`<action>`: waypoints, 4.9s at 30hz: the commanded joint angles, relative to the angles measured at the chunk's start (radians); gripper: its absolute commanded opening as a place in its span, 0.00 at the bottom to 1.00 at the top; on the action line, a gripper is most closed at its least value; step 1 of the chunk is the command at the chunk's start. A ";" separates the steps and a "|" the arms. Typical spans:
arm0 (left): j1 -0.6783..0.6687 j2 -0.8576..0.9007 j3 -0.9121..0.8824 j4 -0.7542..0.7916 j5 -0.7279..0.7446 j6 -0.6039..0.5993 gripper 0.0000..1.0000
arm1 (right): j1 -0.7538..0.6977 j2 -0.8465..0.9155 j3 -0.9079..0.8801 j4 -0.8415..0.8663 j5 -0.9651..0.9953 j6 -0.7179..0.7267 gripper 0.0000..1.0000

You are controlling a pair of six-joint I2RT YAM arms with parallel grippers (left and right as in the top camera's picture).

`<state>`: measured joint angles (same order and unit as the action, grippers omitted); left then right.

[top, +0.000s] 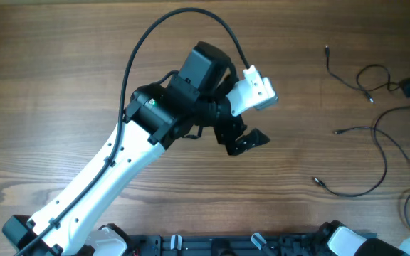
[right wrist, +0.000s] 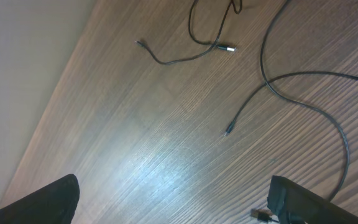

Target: Untangle cables

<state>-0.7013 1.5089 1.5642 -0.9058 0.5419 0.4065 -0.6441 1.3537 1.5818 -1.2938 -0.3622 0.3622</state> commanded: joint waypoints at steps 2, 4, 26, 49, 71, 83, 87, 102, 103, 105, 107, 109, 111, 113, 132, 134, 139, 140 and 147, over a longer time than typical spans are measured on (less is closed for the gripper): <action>0.016 -0.023 0.004 -0.005 -0.043 0.006 1.00 | 0.003 -0.003 0.008 0.002 -0.002 0.007 1.00; 0.023 -0.023 0.002 -0.005 -0.043 0.006 1.00 | 0.003 -0.003 0.008 0.002 -0.002 0.007 1.00; 0.287 -0.472 -0.880 0.748 -0.098 -0.340 1.00 | 0.003 -0.003 0.008 0.003 -0.002 0.007 1.00; 0.626 -1.247 -1.558 1.080 -0.388 -0.737 1.00 | 0.003 -0.002 0.008 0.003 -0.002 0.007 1.00; 0.687 -1.506 -1.559 0.832 -0.451 -0.750 1.00 | 0.003 -0.002 0.007 0.003 -0.002 0.007 1.00; 0.691 -1.506 -1.559 0.839 -0.360 -0.568 1.00 | 0.003 -0.002 0.008 0.003 -0.002 0.007 1.00; 0.691 -1.506 -1.559 0.842 -0.323 -0.486 1.00 | 0.003 -0.002 0.008 0.004 -0.002 0.007 1.00; 0.691 -1.505 -1.558 0.845 -0.353 -0.489 1.00 | 0.003 -0.002 0.008 0.003 -0.002 0.007 1.00; 0.691 -1.505 -1.559 0.845 -0.353 -0.489 1.00 | 0.003 -0.002 0.008 0.003 -0.002 0.007 1.00; 0.691 -1.505 -1.558 0.845 -0.353 -0.489 1.00 | 0.003 -0.002 0.007 0.004 -0.002 0.007 1.00; 0.691 -1.505 -1.558 0.845 -0.353 -0.489 1.00 | 0.003 -0.002 0.008 0.003 -0.002 0.007 1.00; 0.691 -1.505 -1.558 0.845 -0.353 -0.489 1.00 | 0.003 -0.002 0.008 0.004 -0.002 0.007 1.00; 0.691 -1.505 -1.558 0.845 -0.353 -0.489 1.00 | 0.003 -0.002 0.008 0.004 -0.002 0.007 1.00; 0.691 -1.505 -1.559 0.845 -0.353 -0.489 1.00 | 0.003 -0.002 0.007 0.003 -0.002 0.007 1.00; 0.691 -1.505 -1.558 0.845 -0.353 -0.489 1.00 | 0.033 -0.072 -0.051 0.068 0.074 0.007 1.00; 0.691 -1.505 -1.558 0.845 -0.353 -0.489 1.00 | 0.066 -0.121 -0.106 0.142 0.074 0.007 1.00; 0.691 -1.505 -1.558 0.845 -0.353 -0.489 1.00 | 0.219 -0.313 -0.375 0.478 0.074 0.006 1.00; 0.691 -1.505 -1.558 0.845 -0.353 -0.489 1.00 | 0.243 -0.342 -0.419 0.530 0.074 0.006 1.00; 0.691 -1.505 -1.558 0.845 -0.353 -0.489 1.00 | 0.386 -0.558 -0.771 0.928 0.073 0.008 1.00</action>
<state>-0.0174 0.0143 0.0097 -0.0551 0.1875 -0.1055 -0.2974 0.8776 0.9249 -0.4412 -0.2939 0.3656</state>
